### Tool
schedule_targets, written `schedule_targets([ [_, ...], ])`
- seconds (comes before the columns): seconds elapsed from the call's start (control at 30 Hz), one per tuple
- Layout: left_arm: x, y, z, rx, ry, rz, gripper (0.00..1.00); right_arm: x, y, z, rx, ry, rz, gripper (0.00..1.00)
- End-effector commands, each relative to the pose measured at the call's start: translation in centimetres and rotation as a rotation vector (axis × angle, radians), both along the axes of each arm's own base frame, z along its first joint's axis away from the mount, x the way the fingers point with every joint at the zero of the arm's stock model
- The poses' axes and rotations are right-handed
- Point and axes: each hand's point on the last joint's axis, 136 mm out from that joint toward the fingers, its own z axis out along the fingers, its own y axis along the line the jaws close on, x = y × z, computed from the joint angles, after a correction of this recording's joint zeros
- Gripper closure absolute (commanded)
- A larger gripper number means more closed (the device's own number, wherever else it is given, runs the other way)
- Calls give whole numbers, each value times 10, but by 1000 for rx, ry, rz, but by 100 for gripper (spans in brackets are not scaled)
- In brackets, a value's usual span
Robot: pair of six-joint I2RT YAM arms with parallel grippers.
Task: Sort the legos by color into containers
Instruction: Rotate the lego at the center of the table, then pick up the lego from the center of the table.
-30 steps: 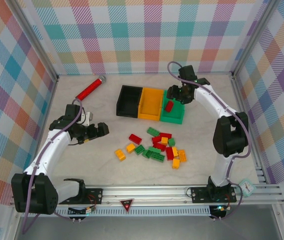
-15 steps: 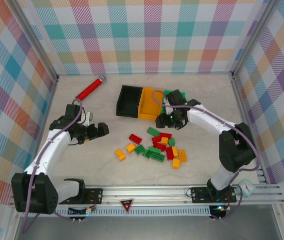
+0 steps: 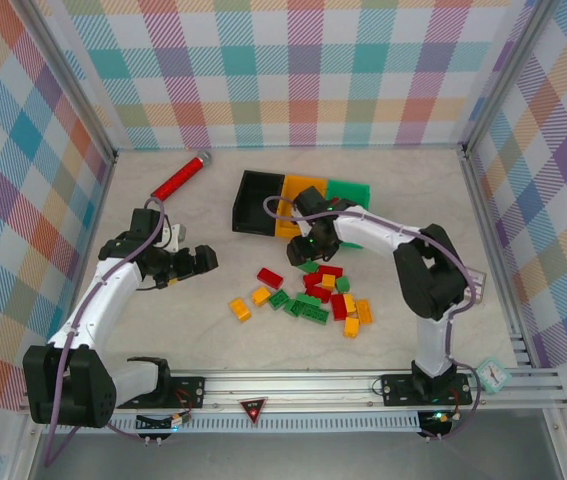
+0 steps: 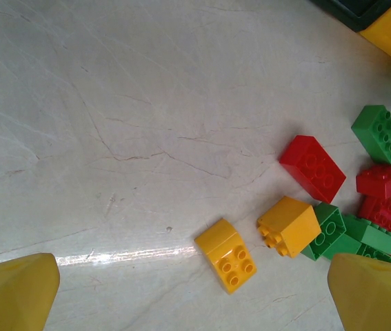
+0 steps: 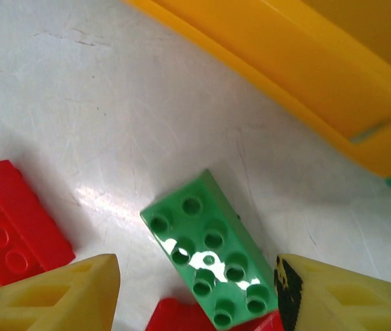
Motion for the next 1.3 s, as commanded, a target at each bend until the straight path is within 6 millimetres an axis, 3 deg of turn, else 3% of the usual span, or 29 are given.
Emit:
schedule_targets([
  [0.0, -2, 4, -1, 4, 11, 14, 0, 2, -7, -9, -90, -1, 28, 38],
  [0.2, -2, 3, -2, -3, 18, 9, 0, -1, -10, -31, -158, 28, 45, 38],
  [0.33, -1, 2, -3, -5, 24, 9, 0, -7, -5, -40, -146, 61, 57, 47],
  [0.47, -2, 2, -4, -4, 26, 7, 0, -9, -2, -40, -136, 62, 52, 50],
  [0.57, -2, 2, -4, -6, 27, 6, 0, -12, 2, -36, -119, 68, 58, 44],
  [0.77, -2, 2, -3, -4, 24, 7, 0, -24, 14, -28, -57, 65, 83, 42],
  [0.97, -2, 1, -4, -8, 26, 5, 0, -24, 7, -32, -93, 59, 63, 51],
  [1.1, -2, 2, -3, -8, 21, 7, 0, -18, 9, -16, -77, 14, 53, 62],
  [1.27, -2, 2, -3, -9, 24, 7, 0, 1, 24, 31, 0, -90, 41, 63],
])
